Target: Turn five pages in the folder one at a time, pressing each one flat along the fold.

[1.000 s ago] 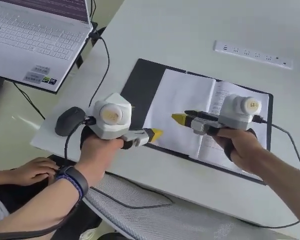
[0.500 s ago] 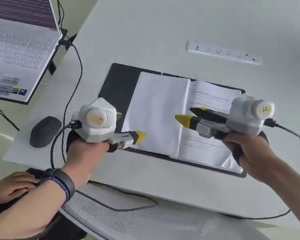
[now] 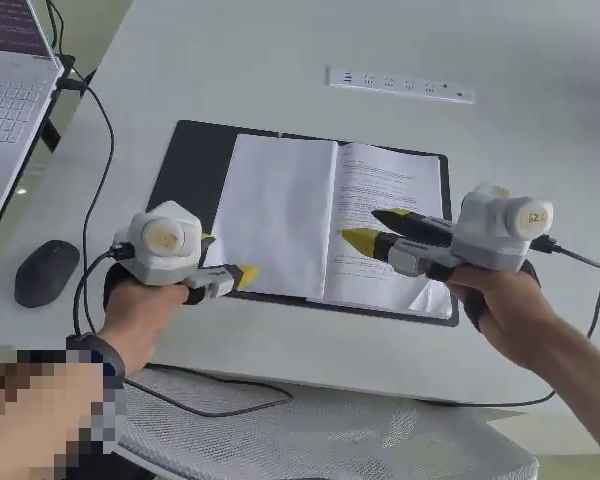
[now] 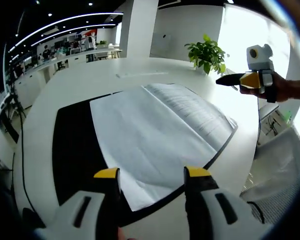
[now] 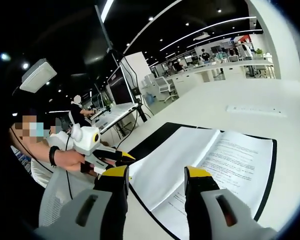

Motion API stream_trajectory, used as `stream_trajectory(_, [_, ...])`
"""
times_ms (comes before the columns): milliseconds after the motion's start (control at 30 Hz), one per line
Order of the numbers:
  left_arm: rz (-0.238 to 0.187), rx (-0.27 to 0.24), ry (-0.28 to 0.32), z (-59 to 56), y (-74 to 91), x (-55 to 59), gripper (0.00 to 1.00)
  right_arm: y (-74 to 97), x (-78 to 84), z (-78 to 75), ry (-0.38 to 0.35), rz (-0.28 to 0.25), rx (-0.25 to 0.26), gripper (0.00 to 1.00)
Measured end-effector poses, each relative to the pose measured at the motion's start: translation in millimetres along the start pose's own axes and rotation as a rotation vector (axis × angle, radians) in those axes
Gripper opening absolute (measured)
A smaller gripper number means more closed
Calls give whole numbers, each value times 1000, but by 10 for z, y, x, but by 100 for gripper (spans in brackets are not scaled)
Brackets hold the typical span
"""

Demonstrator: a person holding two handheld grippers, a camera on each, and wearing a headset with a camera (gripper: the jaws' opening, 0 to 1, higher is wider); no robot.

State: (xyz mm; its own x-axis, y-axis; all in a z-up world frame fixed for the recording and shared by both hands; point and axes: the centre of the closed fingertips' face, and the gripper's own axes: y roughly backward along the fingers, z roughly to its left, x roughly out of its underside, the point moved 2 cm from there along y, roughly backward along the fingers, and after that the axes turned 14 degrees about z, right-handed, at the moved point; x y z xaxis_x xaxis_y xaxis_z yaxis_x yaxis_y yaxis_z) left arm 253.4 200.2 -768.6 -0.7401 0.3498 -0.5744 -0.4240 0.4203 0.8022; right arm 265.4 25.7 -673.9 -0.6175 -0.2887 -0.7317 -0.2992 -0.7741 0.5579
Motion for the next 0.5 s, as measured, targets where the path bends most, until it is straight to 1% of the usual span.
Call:
stream_trajectory(100, [7, 1, 0, -3, -27, 22, 47, 63, 67, -7, 2, 9, 10, 43])
stream_trajectory(300, [14, -1, 6, 8, -54, 39, 41, 141, 106, 4, -1, 7, 14, 42])
stream_trajectory(500, [31, -16, 15, 51, -73, 125, 34, 162, 129, 21, 2, 10, 18, 41])
